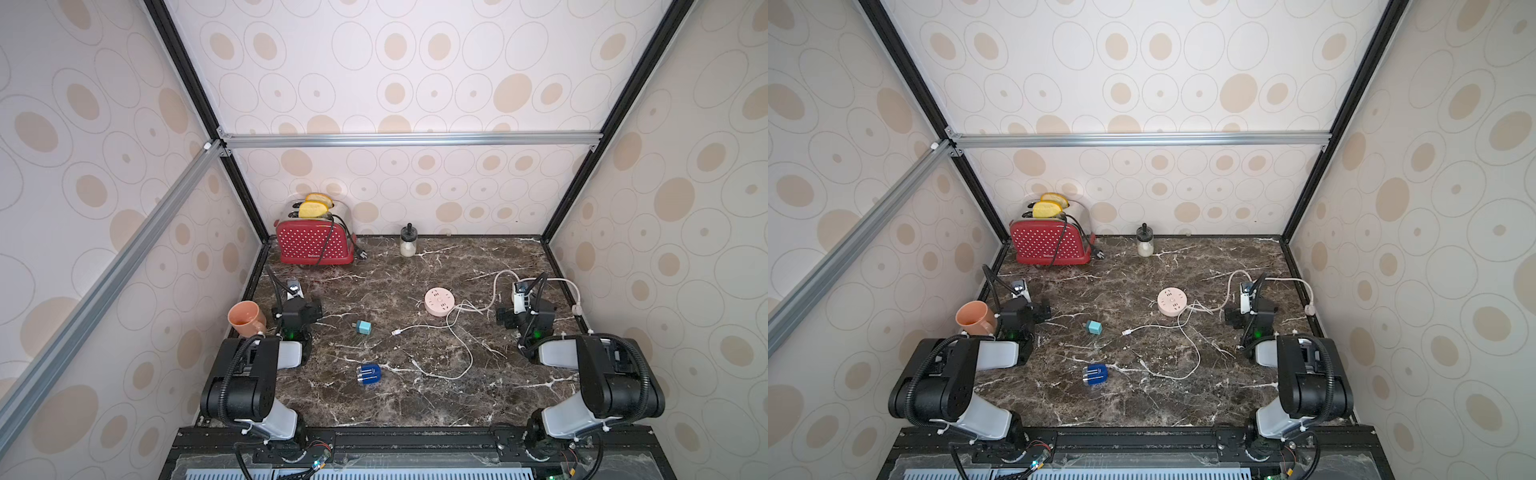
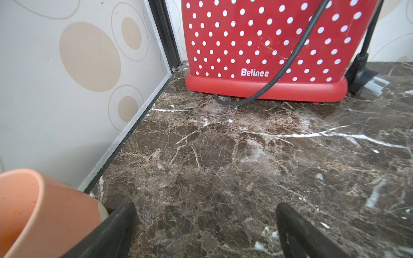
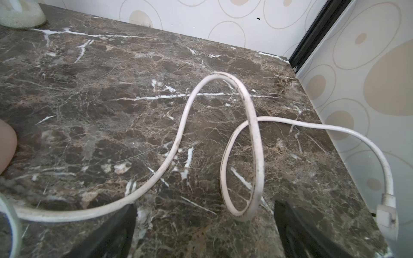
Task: Charge the electric shaver
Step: Pick up the charging cable from the center of the board.
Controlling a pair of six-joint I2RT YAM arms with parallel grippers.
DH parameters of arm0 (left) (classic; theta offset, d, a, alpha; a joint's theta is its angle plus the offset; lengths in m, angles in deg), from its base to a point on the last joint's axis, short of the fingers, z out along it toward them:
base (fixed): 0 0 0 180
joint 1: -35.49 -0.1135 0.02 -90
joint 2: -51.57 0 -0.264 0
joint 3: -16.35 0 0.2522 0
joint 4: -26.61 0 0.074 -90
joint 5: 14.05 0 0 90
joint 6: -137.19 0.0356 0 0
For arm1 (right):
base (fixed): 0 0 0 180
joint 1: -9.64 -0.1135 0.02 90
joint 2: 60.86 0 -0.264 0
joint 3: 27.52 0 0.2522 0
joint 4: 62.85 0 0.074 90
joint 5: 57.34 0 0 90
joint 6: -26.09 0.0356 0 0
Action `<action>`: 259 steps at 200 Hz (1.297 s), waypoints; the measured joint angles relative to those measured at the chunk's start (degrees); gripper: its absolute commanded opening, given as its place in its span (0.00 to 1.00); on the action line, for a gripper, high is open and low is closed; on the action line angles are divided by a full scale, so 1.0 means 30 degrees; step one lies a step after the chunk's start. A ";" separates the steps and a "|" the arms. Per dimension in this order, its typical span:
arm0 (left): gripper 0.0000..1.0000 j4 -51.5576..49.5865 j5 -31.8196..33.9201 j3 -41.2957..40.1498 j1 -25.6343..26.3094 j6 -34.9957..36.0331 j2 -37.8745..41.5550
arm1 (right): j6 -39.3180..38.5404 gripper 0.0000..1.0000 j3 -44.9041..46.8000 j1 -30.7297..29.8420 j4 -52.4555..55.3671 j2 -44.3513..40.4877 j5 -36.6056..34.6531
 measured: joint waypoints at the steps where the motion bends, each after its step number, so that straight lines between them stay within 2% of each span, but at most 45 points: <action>1: 0.99 0.0000 0.0000 0.0000 0.0000 0.0000 0.0007 | 0.0000 1.00 -0.0007 0.0000 0.0000 0.0000 0.0000; 204: 0.99 0.0000 0.0000 0.0000 0.0000 0.0000 0.0007 | 0.0015 1.00 0.0000 0.0109 0.0000 0.0000 0.0160; 227: 0.99 0.0015 -0.0015 0.0000 0.0000 0.0015 0.0007 | 0.0007 0.97 -0.0007 0.0262 0.0000 -0.0015 0.0204; 241: 0.99 -0.0189 -0.0175 0.0000 0.0000 0.0095 0.0189 | -0.0102 0.96 -0.0109 0.0211 0.0918 -0.0546 0.0204; 259: 0.99 -0.2441 -0.0736 0.0291 0.0000 0.0364 0.1654 | -0.0248 0.95 -0.0852 -0.0095 0.3752 -0.2586 0.0153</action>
